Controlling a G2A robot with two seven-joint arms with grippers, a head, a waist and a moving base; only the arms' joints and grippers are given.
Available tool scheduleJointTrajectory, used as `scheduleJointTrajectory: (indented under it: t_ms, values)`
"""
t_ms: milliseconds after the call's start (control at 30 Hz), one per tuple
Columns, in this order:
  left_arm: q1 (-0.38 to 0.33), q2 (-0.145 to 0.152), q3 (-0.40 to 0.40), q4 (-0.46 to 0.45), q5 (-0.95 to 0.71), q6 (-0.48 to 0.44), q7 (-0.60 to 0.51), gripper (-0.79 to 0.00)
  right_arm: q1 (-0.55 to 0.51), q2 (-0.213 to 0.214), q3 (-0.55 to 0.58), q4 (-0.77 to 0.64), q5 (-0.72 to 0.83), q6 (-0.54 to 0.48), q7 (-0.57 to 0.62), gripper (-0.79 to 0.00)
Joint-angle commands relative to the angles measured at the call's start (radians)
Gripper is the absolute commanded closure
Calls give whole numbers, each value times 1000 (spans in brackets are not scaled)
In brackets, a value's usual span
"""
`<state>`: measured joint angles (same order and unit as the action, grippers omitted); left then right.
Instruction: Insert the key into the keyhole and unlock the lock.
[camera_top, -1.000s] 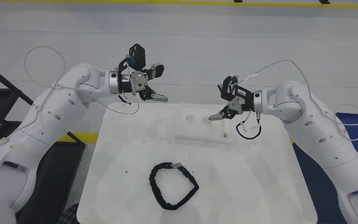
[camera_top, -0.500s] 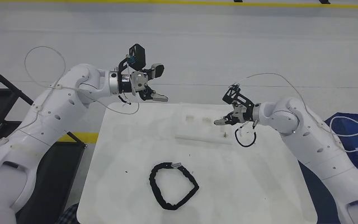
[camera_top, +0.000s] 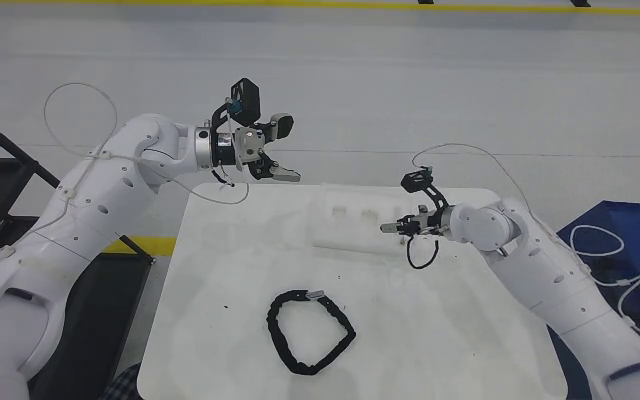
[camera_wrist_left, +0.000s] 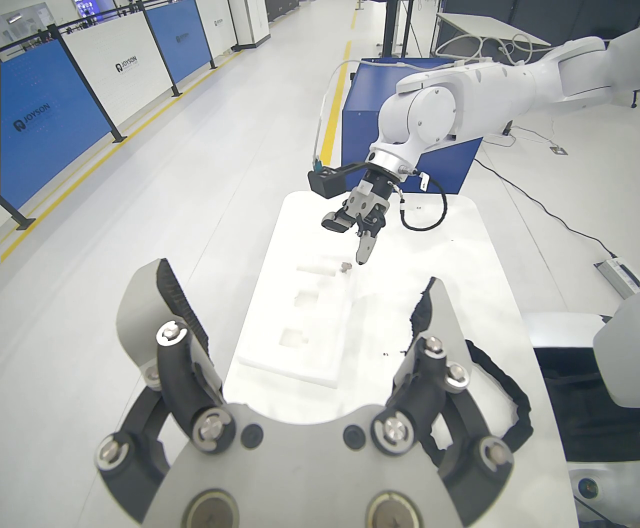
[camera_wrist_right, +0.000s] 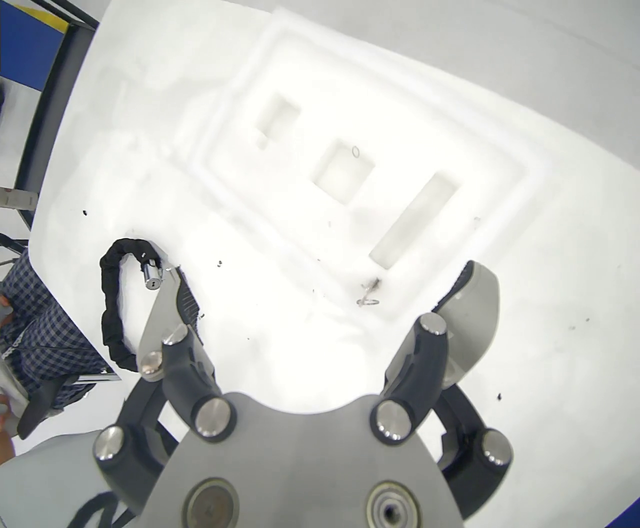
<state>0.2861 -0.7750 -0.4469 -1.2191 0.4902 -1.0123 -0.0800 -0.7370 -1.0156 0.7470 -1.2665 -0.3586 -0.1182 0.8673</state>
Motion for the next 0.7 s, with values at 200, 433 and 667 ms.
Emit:
scheduleJointTrajectory:
  t_ms: [200, 433, 667]
  values:
    - [0, 0, 0, 0, 0, 0, 0, -785, -30, -20, -8, -3, 41, 116, -4, -785]
    - [0, 0, 0, 0, 0, 0, 0, -785, -32, -21, -7, -8, 19, 117, -24, -785]
    - [0, 0, 0, 0, 0, 0, 0, -785, -32, -21, -7, -8, 19, 117, -24, -785]
